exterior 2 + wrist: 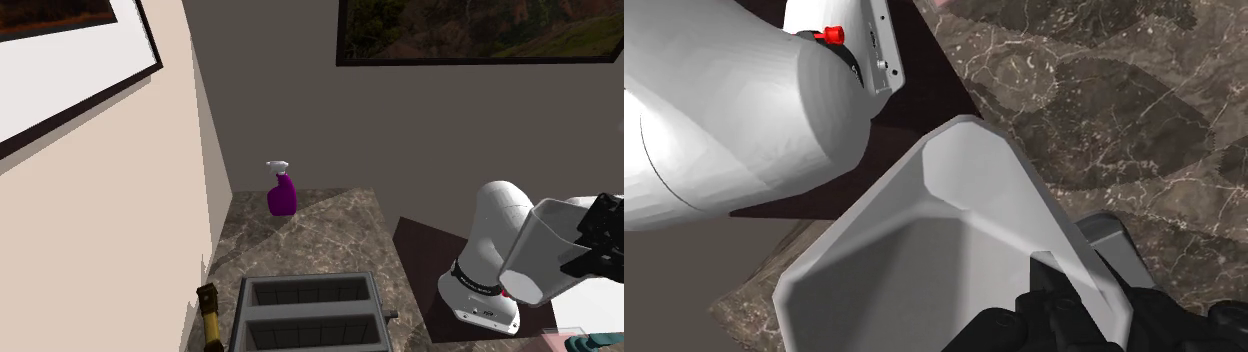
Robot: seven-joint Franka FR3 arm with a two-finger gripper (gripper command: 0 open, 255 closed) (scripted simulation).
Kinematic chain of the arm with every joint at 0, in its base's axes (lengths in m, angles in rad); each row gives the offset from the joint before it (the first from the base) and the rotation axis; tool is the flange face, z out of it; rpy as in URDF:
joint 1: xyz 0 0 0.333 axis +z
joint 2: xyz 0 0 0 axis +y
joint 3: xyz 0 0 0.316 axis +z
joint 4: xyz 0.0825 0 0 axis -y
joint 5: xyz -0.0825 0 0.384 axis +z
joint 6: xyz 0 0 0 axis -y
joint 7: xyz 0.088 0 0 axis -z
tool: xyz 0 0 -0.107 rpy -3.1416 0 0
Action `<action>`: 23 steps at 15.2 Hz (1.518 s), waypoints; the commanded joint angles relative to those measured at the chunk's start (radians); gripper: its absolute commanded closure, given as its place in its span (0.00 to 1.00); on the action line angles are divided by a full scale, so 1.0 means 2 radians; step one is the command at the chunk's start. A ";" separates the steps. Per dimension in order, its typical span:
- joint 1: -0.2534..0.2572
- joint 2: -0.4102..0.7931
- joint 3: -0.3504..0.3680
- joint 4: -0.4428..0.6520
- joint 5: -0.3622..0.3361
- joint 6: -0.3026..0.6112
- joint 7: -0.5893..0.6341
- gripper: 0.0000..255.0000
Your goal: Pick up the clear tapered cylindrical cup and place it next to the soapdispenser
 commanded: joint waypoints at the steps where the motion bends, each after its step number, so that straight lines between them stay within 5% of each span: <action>1: 0.004 -0.009 0.006 -0.002 0.009 -0.005 0.008 1.00; 23: 0.049 -0.112 0.076 -0.167 0.083 0.060 0.013 1.00</action>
